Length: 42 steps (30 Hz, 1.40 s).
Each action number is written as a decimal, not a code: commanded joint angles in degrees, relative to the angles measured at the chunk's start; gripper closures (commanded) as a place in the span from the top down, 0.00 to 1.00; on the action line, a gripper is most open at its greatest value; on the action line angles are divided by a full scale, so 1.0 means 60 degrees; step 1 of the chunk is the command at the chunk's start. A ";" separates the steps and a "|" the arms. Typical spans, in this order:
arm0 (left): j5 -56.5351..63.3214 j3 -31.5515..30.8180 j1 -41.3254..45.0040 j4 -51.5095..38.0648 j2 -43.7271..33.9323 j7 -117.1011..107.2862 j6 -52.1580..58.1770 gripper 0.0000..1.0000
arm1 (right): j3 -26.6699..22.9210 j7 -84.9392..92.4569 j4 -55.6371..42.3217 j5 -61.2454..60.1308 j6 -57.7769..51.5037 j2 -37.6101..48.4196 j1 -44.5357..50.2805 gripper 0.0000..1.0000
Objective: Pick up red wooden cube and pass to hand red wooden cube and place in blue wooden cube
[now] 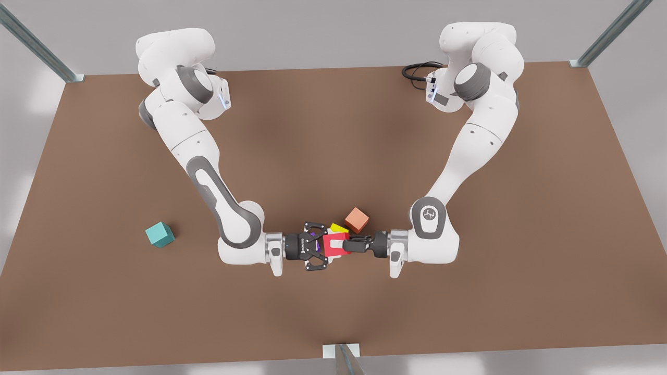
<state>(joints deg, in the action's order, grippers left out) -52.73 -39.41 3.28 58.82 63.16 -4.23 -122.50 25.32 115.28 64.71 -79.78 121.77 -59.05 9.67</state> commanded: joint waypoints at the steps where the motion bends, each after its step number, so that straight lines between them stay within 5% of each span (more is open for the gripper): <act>1: -0.0074 -0.0009 0.0010 -0.0003 -0.0024 0.0719 0.0011 0.71 | 0.0014 0.0460 -0.0004 -0.0122 0.0096 0.0012 -0.0001 0.50; 2: -0.0074 -0.0009 0.0010 -0.0003 -0.0010 0.0719 0.0011 0.75 | 0.0014 0.0460 -0.0004 -0.0122 0.0096 0.0012 -0.0001 0.50; 3: -0.0074 -0.0009 0.0010 -0.0003 -0.0010 0.0719 0.0011 1.00 | 0.0014 0.0460 -0.0004 -0.0122 0.0096 -0.0002 -0.0001 0.50; 9: -0.0015 -0.0009 -0.0180 0.0026 -0.0097 0.0646 0.0113 1.00 | 0.0014 0.0460 0.0083 -0.0122 0.0038 0.0012 -0.0089 0.50; 15: 0.1112 -0.0009 -0.1835 0.0027 -0.0317 0.0426 0.2471 1.00 | -0.0016 0.0416 0.0640 0.1415 -0.0416 0.0159 -0.1157 0.50; 16: 0.2733 0.0049 -0.2069 0.0027 -0.0931 -0.0726 0.3231 1.00 | -0.0030 0.0139 0.1122 0.2278 -0.0460 0.0451 -0.1611 0.50; 17: 0.6937 -0.0228 -0.2114 -0.0047 -0.1795 -0.2502 0.5529 1.00 | -0.0118 -0.1500 0.1709 0.4166 -0.0519 0.1139 -0.2226 0.50; 19: 0.8627 -0.0258 -0.3035 -0.0135 -0.2602 -0.2489 0.9210 1.00 | -0.0352 -0.5557 0.1768 0.8707 -0.1630 0.1886 -0.3237 0.50; 21: 1.0497 -0.0273 -0.3798 -0.0442 -0.3904 -0.2547 0.9283 1.00 | -0.0367 -0.8090 0.1636 1.1812 -0.2612 0.2311 -0.3853 0.49; 24: 1.0957 -0.0260 -0.4781 0.0404 -0.4504 -0.2168 0.8889 1.00 | -0.0528 -1.0804 0.1783 1.3851 -0.3565 0.2970 -0.4205 0.48; 25: 1.0549 0.2980 -0.2199 0.3488 -0.7149 -0.0734 0.7049 1.00 | -0.0717 -1.1871 0.2162 1.4072 -0.3960 0.3482 -0.4278 0.48; 26: 0.9993 0.5095 -0.0172 0.4360 -0.7931 -0.0672 0.6429 1.00 | -0.0922 -1.2370 0.2761 1.4101 -0.3961 0.3877 -0.4307 0.48; 27: 0.9171 0.5381 -0.0048 0.4362 -0.8022 -0.0220 0.6354 1.00 | -0.1114 -1.2737 0.3319 1.4423 -0.3888 0.4303 -0.4351 0.48; 42: 0.8979 0.5030 -0.0121 0.4113 -0.7554 0.0002 0.6881 1.00 | -0.1583 -1.4657 0.6544 1.6519 -0.0285 0.5535 -0.5157 0.47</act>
<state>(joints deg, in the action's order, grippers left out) 1.18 -9.21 2.63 83.54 17.93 -5.99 -81.68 15.83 55.32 103.77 18.04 113.17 -25.83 -21.24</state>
